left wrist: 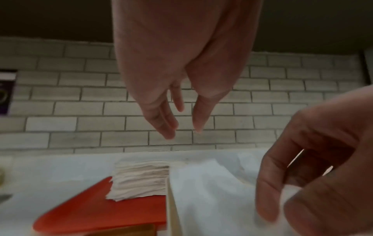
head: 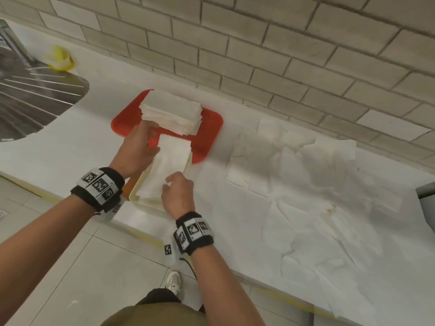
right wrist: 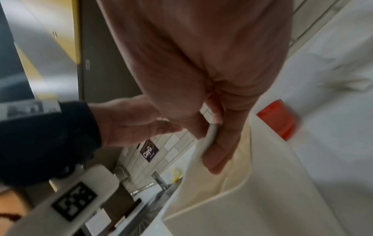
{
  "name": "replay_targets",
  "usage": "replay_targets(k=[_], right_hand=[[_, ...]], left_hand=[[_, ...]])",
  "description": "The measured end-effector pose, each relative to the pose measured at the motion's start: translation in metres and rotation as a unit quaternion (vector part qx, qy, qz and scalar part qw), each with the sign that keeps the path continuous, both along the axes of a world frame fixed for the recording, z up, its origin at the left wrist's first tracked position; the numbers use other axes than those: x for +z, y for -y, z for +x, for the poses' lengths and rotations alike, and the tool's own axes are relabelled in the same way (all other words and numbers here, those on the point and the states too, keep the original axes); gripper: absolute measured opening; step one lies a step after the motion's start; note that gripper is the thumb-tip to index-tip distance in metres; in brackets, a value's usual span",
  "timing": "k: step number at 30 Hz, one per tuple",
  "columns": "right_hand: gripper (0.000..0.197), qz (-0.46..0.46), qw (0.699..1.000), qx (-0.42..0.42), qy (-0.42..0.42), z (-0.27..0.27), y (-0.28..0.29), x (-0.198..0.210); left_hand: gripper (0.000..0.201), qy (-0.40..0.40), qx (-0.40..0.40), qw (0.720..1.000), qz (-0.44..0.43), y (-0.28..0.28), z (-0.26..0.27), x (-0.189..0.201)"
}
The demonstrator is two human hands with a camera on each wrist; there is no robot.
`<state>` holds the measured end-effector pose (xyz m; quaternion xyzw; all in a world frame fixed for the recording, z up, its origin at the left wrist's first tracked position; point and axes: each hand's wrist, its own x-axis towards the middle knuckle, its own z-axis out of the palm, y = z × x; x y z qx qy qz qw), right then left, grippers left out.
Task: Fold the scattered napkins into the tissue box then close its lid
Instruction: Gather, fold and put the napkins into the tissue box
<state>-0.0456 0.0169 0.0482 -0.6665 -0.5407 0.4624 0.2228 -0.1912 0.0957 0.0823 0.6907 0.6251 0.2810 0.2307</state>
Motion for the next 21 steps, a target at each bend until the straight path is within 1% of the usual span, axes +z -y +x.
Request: replay_targets(k=[1, 2, 3, 4, 6, 7, 10, 11, 12, 13, 14, 16, 17, 18, 19, 20, 21], right_hand=[[0.030, -0.031, 0.999, 0.021, 0.024, -0.006, -0.005, -0.001], [0.032, -0.050, 0.997, 0.043, 0.050, -0.010, -0.007, 0.001], [0.034, -0.059, 0.994, 0.064, 0.071, -0.012, -0.007, 0.002], [0.036, -0.066, 0.990, 0.084, 0.087, -0.012, -0.007, 0.003], [0.039, -0.065, 0.987, 0.105, 0.099, -0.006, -0.003, 0.007], [0.037, -0.047, 0.990, 0.099, 0.093, 0.002, -0.001, 0.009], [0.018, 0.044, 0.998, 0.025, 0.045, 0.048, 0.011, 0.013], [0.013, 0.075, 0.996, 0.004, 0.044, 0.071, 0.016, 0.010], [0.010, 0.102, 0.993, -0.015, 0.055, 0.097, 0.020, 0.006], [0.008, 0.122, 0.989, -0.037, 0.073, 0.126, 0.023, -0.001], [0.007, 0.130, 0.985, -0.063, 0.096, 0.157, 0.027, -0.009], [0.006, 0.114, 0.974, -0.115, 0.160, 0.220, 0.034, -0.027], [0.010, 0.101, 0.965, -0.148, 0.192, 0.251, 0.039, -0.036], [0.016, 0.095, 0.954, -0.188, 0.212, 0.281, 0.042, -0.043], [0.023, 0.093, 0.942, -0.238, 0.217, 0.307, 0.044, -0.049], [0.030, 0.090, 0.929, -0.291, 0.212, 0.331, 0.044, -0.053], [0.036, 0.077, 0.917, -0.333, 0.205, 0.349, 0.041, -0.057]], left_hand=[[0.054, -0.059, -0.032, 0.998, 0.002, -0.004, -0.003, -0.006], [0.051, -0.117, -0.069, 0.991, -0.016, -0.007, -0.004, -0.011], [0.050, -0.169, -0.106, 0.978, -0.055, -0.009, -0.002, -0.016], [0.053, -0.215, -0.141, 0.960, -0.107, -0.009, 0.003, -0.022], [0.071, -0.289, -0.194, 0.916, -0.199, -0.006, 0.019, -0.033], [0.082, -0.319, -0.213, 0.895, -0.227, -0.004, 0.027, -0.039], [0.119, -0.409, -0.245, 0.838, -0.266, 0.000, 0.038, -0.054], [0.126, -0.419, -0.241, 0.833, -0.271, 0.001, 0.039, -0.055], [0.126, -0.418, -0.228, 0.836, -0.272, 0.001, 0.040, -0.050], [0.119, -0.410, -0.209, 0.848, -0.263, 0.000, 0.042, -0.042], [0.107, -0.401, -0.187, 0.865, -0.238, 0.002, 0.046, -0.033], [0.076, -0.376, -0.143, 0.905, -0.140, 0.010, 0.061, -0.016], [0.061, -0.340, -0.124, 0.928, -0.087, 0.018, 0.074, -0.009], [0.049, -0.285, -0.111, 0.951, -0.051, 0.027, 0.090, -0.005], [0.040, -0.232, -0.105, 0.966, -0.041, 0.036, 0.108, -0.005], [0.033, -0.195, -0.110, 0.973, -0.052, 0.046, 0.128, -0.009], [0.030, -0.180, -0.120, 0.974, -0.072, 0.054, 0.151, -0.018]])
